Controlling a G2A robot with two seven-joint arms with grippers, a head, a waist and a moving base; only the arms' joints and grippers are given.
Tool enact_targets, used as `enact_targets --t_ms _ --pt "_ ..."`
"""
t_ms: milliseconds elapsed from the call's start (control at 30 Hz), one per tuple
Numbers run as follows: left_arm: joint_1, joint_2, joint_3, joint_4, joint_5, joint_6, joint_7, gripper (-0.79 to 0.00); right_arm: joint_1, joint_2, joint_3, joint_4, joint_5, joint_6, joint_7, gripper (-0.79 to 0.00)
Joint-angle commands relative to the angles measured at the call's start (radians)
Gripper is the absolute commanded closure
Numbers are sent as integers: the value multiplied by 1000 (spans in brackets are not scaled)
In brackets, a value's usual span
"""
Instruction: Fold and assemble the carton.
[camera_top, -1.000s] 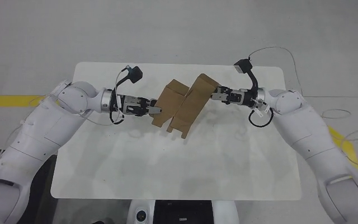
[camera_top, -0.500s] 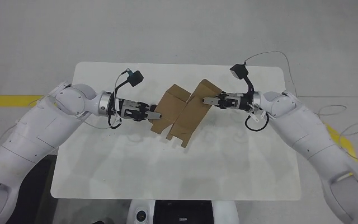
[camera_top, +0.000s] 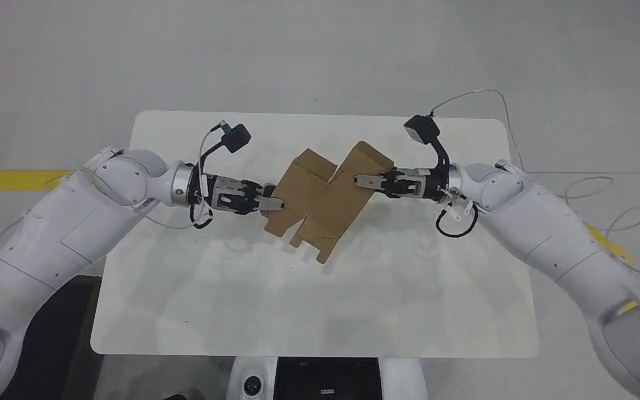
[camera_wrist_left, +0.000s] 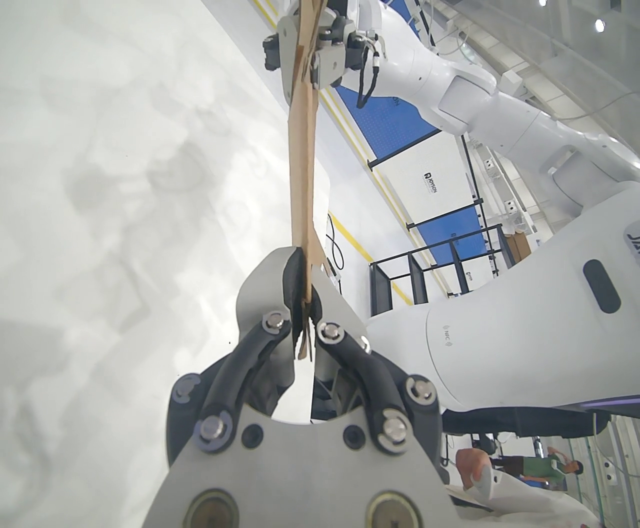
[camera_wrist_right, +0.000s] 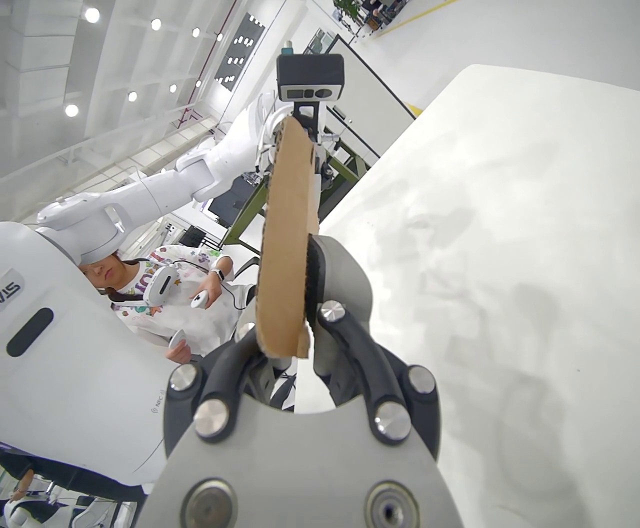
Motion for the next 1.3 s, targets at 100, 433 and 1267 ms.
enact_targets --t_ms 100,433,1267 --pt "-19 1 6 52 -78 -9 9 -785 2 3 -2 13 77 0 0 0" --pt "-15 -28 -44 181 -198 -30 55 -785 -6 -25 22 69 245 22 21 0" --pt "129 -49 -190 42 -127 166 186 -785 -38 -135 131 170 100 241 -64 0"
